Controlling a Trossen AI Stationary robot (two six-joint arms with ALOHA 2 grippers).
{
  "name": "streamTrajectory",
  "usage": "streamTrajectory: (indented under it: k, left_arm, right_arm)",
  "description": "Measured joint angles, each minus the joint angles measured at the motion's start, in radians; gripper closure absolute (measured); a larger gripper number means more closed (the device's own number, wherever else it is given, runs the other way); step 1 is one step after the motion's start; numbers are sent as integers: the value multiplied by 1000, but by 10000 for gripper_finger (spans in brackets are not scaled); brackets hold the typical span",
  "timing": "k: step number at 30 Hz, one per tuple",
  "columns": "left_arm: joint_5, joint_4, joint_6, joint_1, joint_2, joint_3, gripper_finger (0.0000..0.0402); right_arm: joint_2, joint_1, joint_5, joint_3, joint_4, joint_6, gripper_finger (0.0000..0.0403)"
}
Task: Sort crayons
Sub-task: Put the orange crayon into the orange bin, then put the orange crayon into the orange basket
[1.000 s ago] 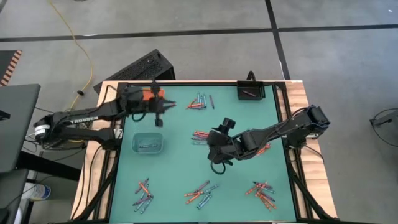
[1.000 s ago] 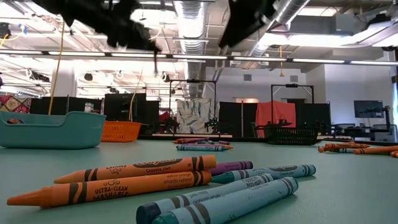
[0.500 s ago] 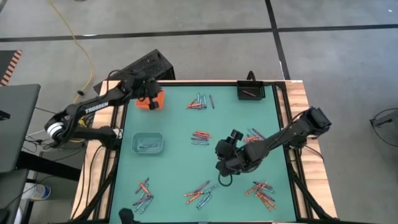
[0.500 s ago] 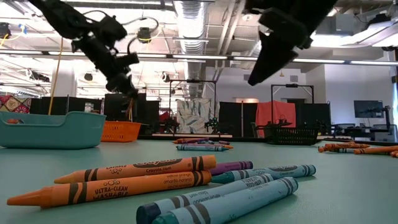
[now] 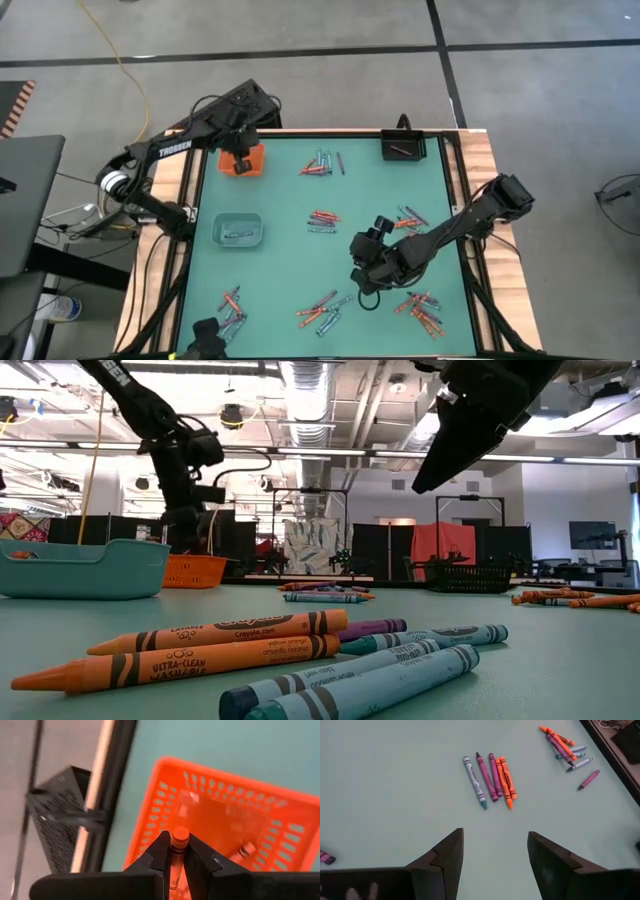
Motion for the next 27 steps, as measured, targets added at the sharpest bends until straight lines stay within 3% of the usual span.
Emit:
streamTrajectory:
  k: [5, 16, 27]
  left_arm:
    - [3, -42, 13, 0, 13, 4, 360]
    - [1, -46, -51, -15, 5, 25, 266]
    - [23, -47, -131, -137, -83, 60, 258]
  right_arm:
    - [0, -1, 1, 0, -33, 29, 191]
    - [0, 13, -25, 0, -44, -14, 191]
    - [0, 71, -93, -10, -117, -17, 191]
